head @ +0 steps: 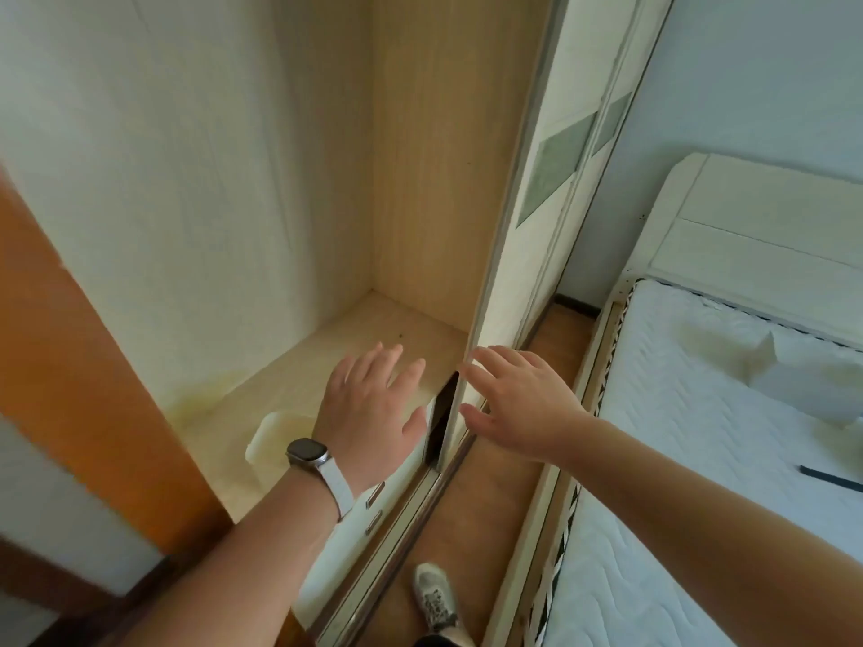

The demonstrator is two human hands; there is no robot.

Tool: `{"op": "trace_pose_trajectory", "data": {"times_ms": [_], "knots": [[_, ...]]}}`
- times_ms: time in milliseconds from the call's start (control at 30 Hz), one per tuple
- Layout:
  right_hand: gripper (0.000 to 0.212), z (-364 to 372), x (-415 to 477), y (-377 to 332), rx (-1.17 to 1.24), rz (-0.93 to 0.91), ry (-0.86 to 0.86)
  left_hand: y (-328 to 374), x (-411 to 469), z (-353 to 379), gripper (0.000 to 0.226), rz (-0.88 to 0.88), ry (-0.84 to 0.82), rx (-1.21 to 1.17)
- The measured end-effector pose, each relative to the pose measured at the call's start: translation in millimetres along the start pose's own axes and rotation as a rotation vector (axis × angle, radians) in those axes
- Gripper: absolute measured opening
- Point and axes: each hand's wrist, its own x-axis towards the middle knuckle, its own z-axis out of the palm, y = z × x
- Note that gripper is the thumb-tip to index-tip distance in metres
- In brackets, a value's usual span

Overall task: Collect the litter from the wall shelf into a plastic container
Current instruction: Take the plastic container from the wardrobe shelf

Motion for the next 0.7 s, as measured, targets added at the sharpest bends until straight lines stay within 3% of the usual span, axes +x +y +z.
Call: {"op": "trace_pose_trajectory", "data": {"times_ms": [333,500,700], "knots": [[0.055,70.6,149.0,58.1,0.11,-0.247,-0.057,-35.6,75.7,80.6,0.053,-0.34,-0.076,0.006],[0.055,103.2,222.4,84.9,0.168,-0.369,-0.099,-61.6,111.6,113.8,0.056,-0.54,-0.204,0.041],[0.057,140.4,286.8,91.1,0.199,-0.584,-0.167,-92.3,101.0,137.6,0.061,-0.836,-0.305,0.056]]}}
